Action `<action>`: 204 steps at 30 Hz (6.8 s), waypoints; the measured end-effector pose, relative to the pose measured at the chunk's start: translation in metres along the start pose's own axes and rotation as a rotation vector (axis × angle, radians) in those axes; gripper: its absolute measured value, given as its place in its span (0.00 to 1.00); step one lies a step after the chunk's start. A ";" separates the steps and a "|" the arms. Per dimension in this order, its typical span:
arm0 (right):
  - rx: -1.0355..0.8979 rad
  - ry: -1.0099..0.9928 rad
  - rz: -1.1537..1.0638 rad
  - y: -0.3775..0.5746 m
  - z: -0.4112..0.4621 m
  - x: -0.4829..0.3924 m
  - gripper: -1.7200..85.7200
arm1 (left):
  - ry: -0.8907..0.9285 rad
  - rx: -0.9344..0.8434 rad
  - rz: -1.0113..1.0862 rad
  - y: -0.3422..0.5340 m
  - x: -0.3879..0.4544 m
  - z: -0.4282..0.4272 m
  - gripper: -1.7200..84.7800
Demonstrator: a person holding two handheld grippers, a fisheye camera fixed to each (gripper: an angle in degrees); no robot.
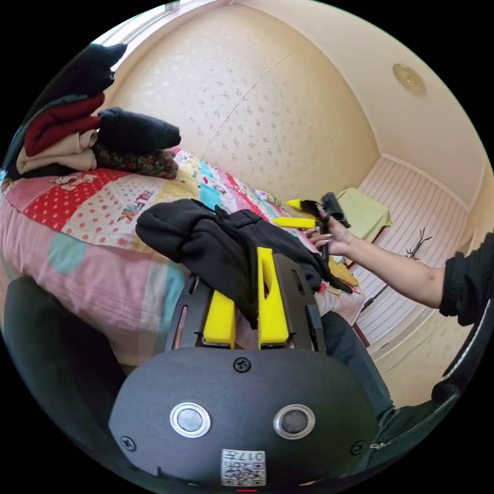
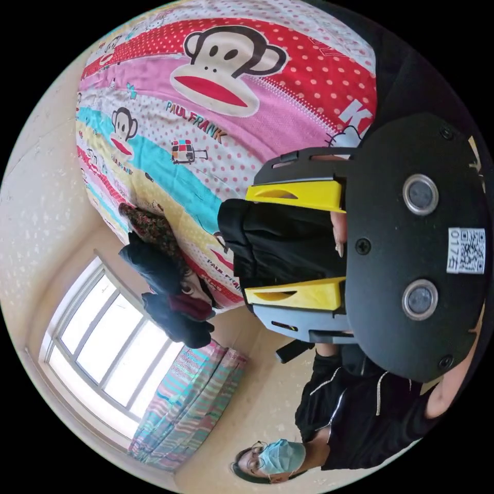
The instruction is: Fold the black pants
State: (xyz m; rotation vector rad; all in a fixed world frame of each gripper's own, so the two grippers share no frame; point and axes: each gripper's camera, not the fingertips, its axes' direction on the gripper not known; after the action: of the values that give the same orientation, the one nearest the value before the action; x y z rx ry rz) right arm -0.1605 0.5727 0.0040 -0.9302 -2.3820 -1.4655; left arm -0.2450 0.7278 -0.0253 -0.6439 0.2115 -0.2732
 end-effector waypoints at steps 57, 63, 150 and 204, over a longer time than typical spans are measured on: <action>0.431 0.163 -0.670 0.065 -0.117 -0.456 0.10 | 0.231 0.220 0.233 0.033 -0.071 -0.218 0.08; 0.612 0.521 -0.949 0.090 -0.239 -0.665 0.10 | 0.270 0.448 0.496 -0.077 0.015 -0.297 0.08; 0.932 0.305 0.394 0.362 -0.230 -0.177 0.11 | -0.246 -0.189 -0.035 -0.179 0.053 -0.107 0.05; 0.917 0.484 0.255 0.419 -0.307 -0.307 0.04 | 0.243 -0.494 -0.188 -0.230 0.162 0.131 0.01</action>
State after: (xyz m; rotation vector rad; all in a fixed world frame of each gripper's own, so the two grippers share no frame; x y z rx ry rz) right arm 0.2850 0.3154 0.3195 -0.5195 -2.0813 -0.3316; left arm -0.0985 0.5740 0.2011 -1.1239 0.4609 -0.4881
